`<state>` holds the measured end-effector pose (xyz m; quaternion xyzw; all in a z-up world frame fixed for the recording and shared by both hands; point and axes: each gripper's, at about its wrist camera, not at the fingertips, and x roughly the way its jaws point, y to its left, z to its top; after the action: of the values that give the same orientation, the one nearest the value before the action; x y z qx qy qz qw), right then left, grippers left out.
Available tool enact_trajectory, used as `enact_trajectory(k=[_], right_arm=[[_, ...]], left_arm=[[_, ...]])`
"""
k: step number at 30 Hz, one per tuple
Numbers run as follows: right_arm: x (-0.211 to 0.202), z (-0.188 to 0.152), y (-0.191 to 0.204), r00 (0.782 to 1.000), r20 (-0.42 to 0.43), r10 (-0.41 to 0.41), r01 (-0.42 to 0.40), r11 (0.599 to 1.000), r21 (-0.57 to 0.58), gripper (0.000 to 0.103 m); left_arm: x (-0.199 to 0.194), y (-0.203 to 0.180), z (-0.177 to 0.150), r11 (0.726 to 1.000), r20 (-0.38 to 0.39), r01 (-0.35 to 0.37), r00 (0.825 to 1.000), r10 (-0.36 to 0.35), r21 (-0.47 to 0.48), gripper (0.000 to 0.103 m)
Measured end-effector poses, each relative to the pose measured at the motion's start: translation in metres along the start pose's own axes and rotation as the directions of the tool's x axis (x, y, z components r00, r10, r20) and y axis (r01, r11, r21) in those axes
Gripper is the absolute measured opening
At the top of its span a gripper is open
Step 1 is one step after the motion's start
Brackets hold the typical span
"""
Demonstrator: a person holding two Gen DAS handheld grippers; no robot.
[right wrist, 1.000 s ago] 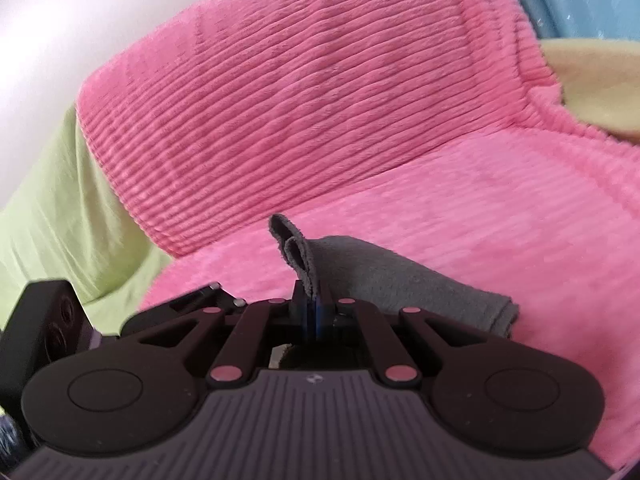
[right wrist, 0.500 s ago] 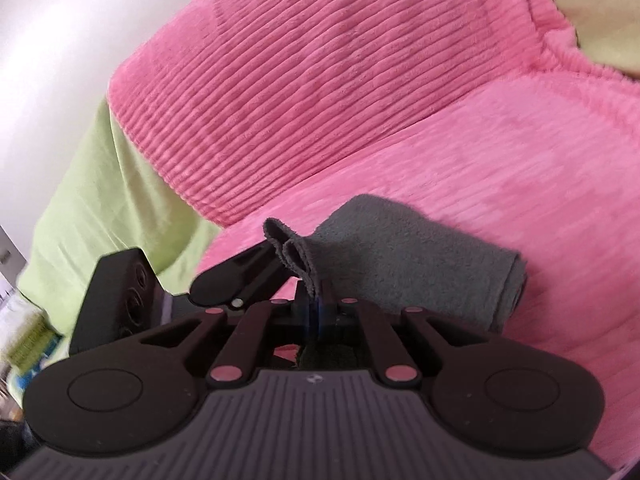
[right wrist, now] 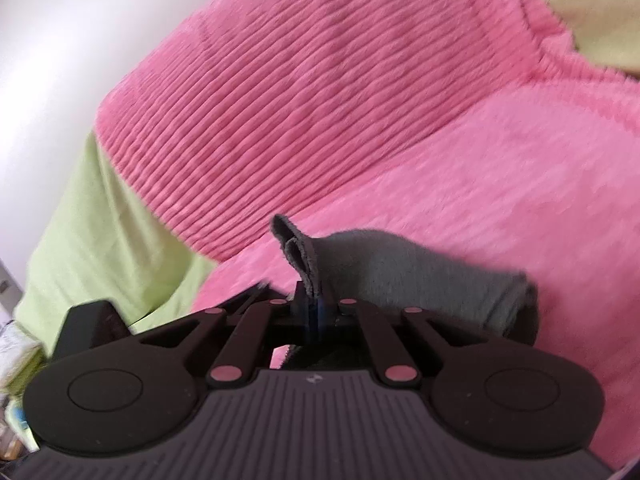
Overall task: Clean container
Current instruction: 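Wipe the jar lid with the cloth in the right gripper while the left gripper holds the jar, then rub the cloth around the jar lid rim with the right gripper while the left gripper holds it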
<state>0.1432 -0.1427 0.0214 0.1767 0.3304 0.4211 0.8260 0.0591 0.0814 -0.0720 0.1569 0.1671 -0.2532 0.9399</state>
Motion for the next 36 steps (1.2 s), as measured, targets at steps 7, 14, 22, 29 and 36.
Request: enact_trajectory(k=[7, 14, 22, 29, 36], right_arm=[[-0.012, 0.005, -0.01, 0.994, 0.058, -0.092, 0.093, 0.996, -0.018, 0.001], [-0.034, -0.002, -0.023, 0.998, 0.007, -0.063, 0.063, 0.998, 0.007, 0.001], [-0.035, -0.015, -0.014, 0.998, -0.042, 0.047, -0.045, 0.998, 0.045, 0.002], [-0.011, -0.015, -0.008, 0.997, -0.027, 0.075, -0.073, 0.995, 0.067, 0.002], [0.006, -0.005, 0.0, 1.0, 0.019, 0.017, -0.017, 1.0, 0.017, 0.002]], left_arm=[[-0.001, -0.001, -0.003, 1.0, 0.006, 0.008, 1.0, -0.008, -0.008, 0.085], [-0.004, -0.007, -0.006, 1.0, 0.01, 0.006, 1.0, -0.006, 0.005, 0.085], [-0.008, -0.011, -0.009, 1.0, 0.011, 0.005, 1.0, -0.005, 0.0, 0.085], [-0.005, -0.008, -0.008, 1.0, 0.009, 0.007, 1.0, -0.006, -0.011, 0.085], [0.001, -0.003, -0.004, 1.0, 0.008, 0.007, 1.0, -0.006, -0.021, 0.085]])
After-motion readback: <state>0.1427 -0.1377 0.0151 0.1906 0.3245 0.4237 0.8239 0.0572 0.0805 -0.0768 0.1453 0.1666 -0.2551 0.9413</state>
